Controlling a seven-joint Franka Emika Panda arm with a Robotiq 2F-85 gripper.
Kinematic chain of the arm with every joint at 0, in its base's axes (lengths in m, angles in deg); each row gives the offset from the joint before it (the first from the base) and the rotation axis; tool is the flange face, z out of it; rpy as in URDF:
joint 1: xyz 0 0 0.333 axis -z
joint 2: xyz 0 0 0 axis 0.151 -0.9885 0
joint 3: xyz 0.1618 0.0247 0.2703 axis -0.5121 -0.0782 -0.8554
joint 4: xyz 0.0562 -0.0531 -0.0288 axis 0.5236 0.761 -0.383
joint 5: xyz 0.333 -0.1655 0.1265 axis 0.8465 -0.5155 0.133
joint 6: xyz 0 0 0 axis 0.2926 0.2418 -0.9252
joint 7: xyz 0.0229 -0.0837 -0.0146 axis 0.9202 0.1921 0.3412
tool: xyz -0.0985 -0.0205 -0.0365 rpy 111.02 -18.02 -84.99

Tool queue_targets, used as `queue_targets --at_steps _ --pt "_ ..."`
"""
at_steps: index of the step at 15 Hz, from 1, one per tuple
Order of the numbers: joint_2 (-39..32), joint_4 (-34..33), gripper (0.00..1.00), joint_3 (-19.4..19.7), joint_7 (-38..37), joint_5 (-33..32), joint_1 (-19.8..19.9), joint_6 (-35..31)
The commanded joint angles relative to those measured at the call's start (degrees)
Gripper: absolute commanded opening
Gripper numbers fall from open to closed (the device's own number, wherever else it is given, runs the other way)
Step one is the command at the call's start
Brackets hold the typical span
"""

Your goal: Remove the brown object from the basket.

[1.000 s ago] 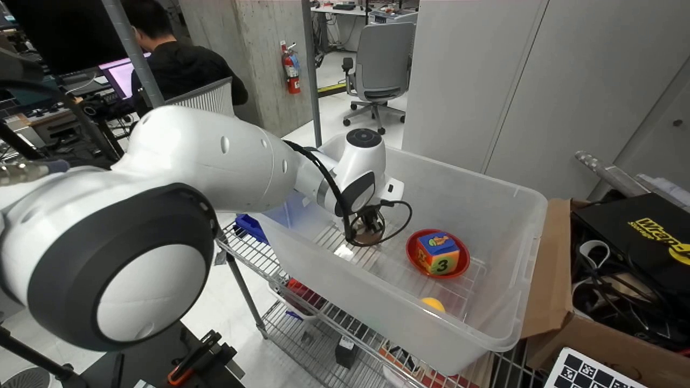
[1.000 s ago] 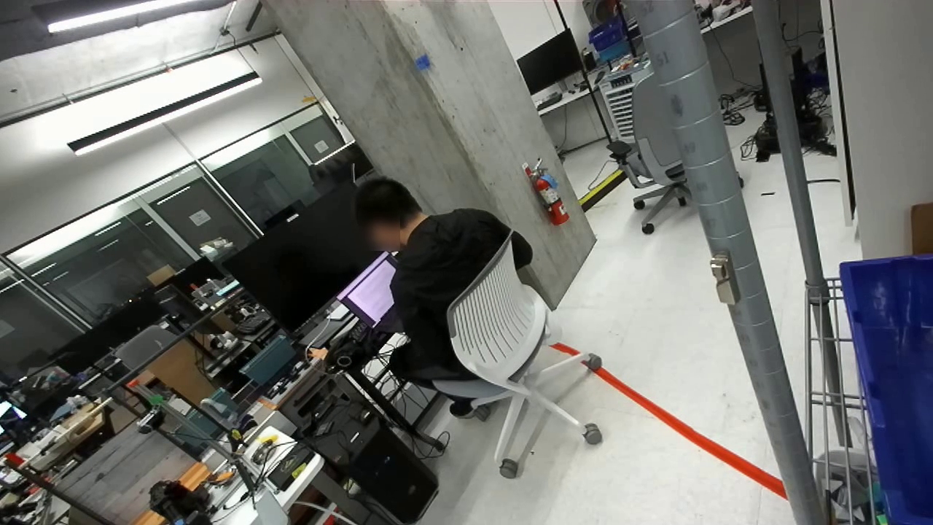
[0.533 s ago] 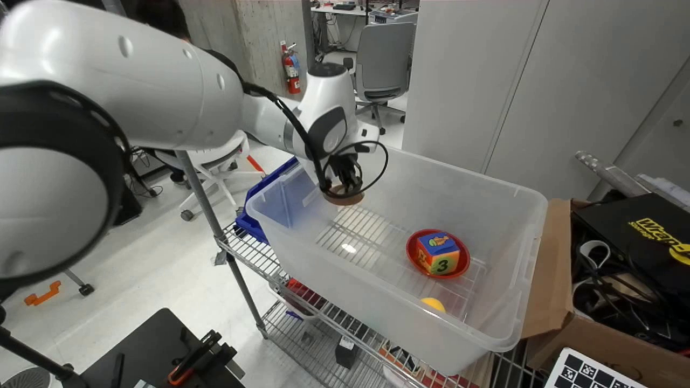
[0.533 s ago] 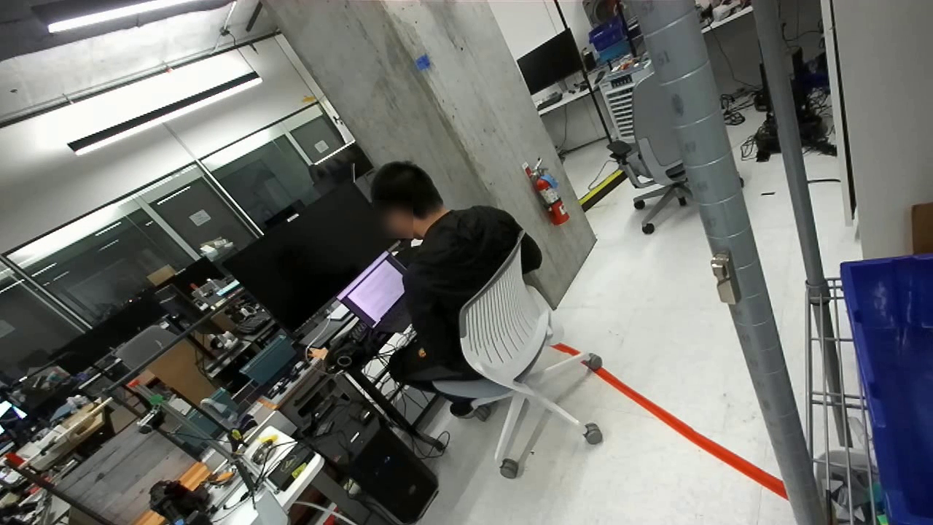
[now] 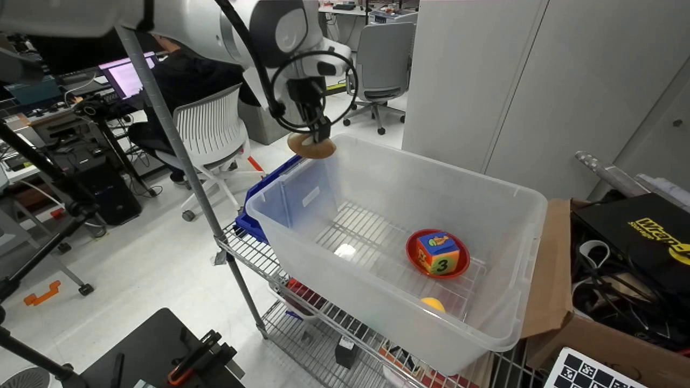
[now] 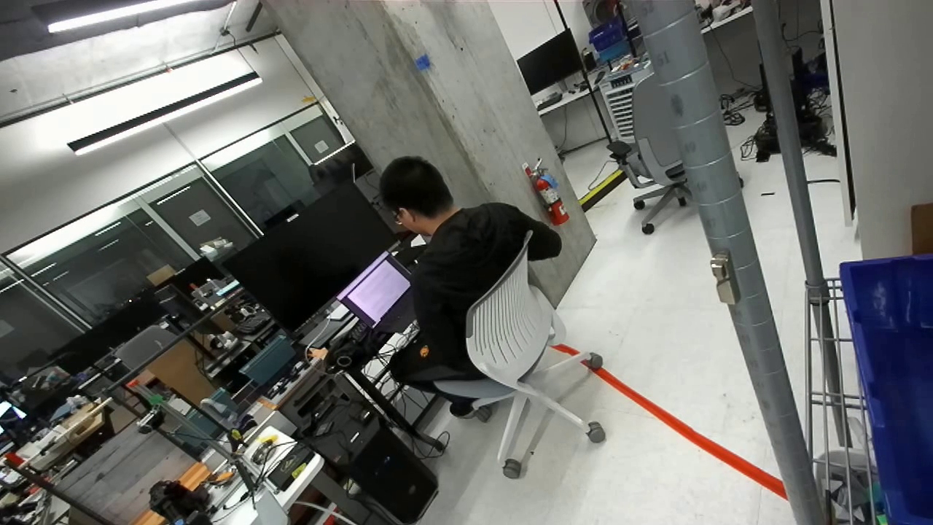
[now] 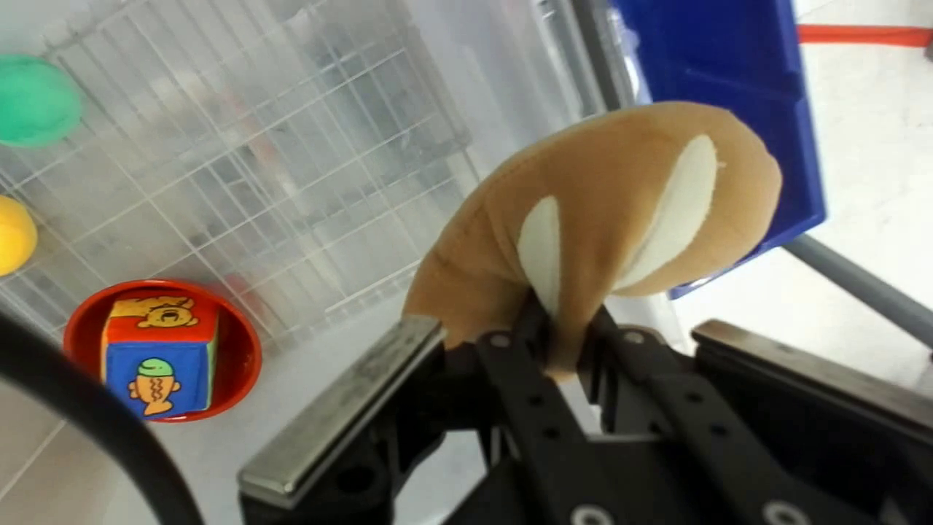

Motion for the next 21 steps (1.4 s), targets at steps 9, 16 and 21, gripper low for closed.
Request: queue_targets --at_steps 9,16,21 --pt "-5.56 6.78 0.03 -13.58 20.26 7.88 3.1 -15.71" --pt "-6.66 11.86 0.03 -17.94 36.96 9.19 5.92 -14.28" --pt "-5.32 14.4 0.03 -14.76 39.75 0.92 3.63 -9.47"
